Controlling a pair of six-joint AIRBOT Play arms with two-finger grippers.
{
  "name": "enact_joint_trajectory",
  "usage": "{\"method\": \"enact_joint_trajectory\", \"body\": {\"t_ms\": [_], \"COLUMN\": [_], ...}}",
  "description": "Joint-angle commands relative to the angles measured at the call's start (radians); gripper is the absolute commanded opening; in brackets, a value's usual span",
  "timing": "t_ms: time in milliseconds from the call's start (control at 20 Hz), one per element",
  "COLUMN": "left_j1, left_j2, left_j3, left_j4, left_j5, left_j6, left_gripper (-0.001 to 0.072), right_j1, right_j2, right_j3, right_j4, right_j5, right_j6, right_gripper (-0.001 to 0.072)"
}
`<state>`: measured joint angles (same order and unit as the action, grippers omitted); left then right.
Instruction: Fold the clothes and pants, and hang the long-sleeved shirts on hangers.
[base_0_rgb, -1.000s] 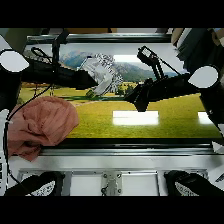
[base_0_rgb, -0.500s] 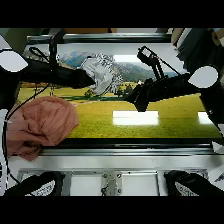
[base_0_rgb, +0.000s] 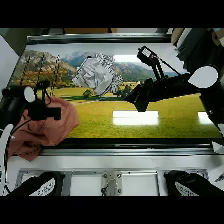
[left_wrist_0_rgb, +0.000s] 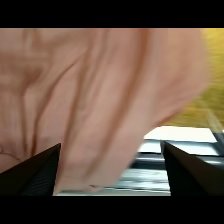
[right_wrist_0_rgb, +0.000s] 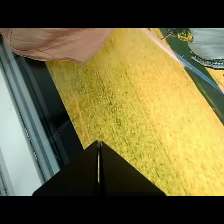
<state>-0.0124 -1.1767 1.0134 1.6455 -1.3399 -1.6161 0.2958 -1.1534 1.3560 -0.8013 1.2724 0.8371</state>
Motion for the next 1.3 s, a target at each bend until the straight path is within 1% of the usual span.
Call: {"method": "enact_joint_trajectory", "body": {"t_ms": [0,200,250,300,350,500,600,650,750,850,900,950,1000,1050,1150,1250], "left_j1": [0.080,0.126,0.124,0.117,0.103,-0.005,-0.126,-0.190,-0.334,-0.475,-0.538,-0.590,-0.639,-0.681,-0.733,-0.765], "left_j2": [-0.024,-0.125,-0.138,-0.141,-0.129,-0.034,0.050,0.086,0.145,0.165,0.158,0.140,0.111,0.071,-0.024,-0.148], "left_j3": [-0.197,-0.226,-0.226,-0.226,-0.222,-0.142,-0.048,-0.003,0.083,0.163,0.206,0.248,0.296,0.348,0.455,0.587], "left_j4": [0.117,0.114,0.113,0.108,0.106,0.104,0.082,0.050,0.010,0.008,0.008,0.007,0.008,0.008,0.008,-0.003], "left_j5": [0.137,0.165,0.164,0.161,0.156,0.087,0.022,0.011,0.038,0.069,0.074,0.075,0.077,0.086,0.135,0.222], "left_j6": [-0.030,-0.034,-0.034,-0.034,-0.032,-0.033,-0.033,-0.032,-0.031,-0.032,-0.034,-0.034,-0.034,-0.034,-0.033,-0.032], "left_gripper": [0.0705,0.0699,0.0574,0.0258,0.0008,0.0010,0.0011,0.0010,0.0010,0.0010,0.0010,0.0010,0.0010,0.0011,0.0011,0.0011], "right_j1": [0.001,0.001,0.001,0.001,0.001,0.001,0.001,0.001,0.001,0.000,-0.001,-0.009,-0.029,-0.062,-0.141,-0.231], "right_j2": [0.000,0.000,0.000,0.000,0.000,0.000,-0.002,-0.005,-0.007,-0.007,-0.006,-0.004,0.002,0.017,0.074,0.149], "right_j3": [0.000,0.000,0.000,0.000,0.000,0.000,0.000,0.000,0.000,0.000,0.001,0.007,0.021,0.040,0.062,0.063], "right_j4": [0.000,0.000,0.000,0.000,0.000,0.000,0.009,0.026,0.076,0.162,0.171,0.143,0.076,-0.042,-0.298,-0.509], "right_j5": [0.000,0.000,0.000,0.000,0.000,0.000,-0.004,-0.004,-0.002,-0.002,-0.015,-0.018,-0.024,-0.062,-0.185,-0.315], "right_j6": [0.000,0.000,0.000,0.000,0.000,0.000,0.000,0.000,0.003,-0.005,-0.037,-0.051,-0.024,0.063,0.251,0.485], "right_gripper": [0.0010,0.0009,0.0009,0.0009,0.0010,0.0009,0.0010,0.0010,0.0010,0.0010,0.0009,0.0008,0.0007,0.0007,0.0007,0.0007]}}
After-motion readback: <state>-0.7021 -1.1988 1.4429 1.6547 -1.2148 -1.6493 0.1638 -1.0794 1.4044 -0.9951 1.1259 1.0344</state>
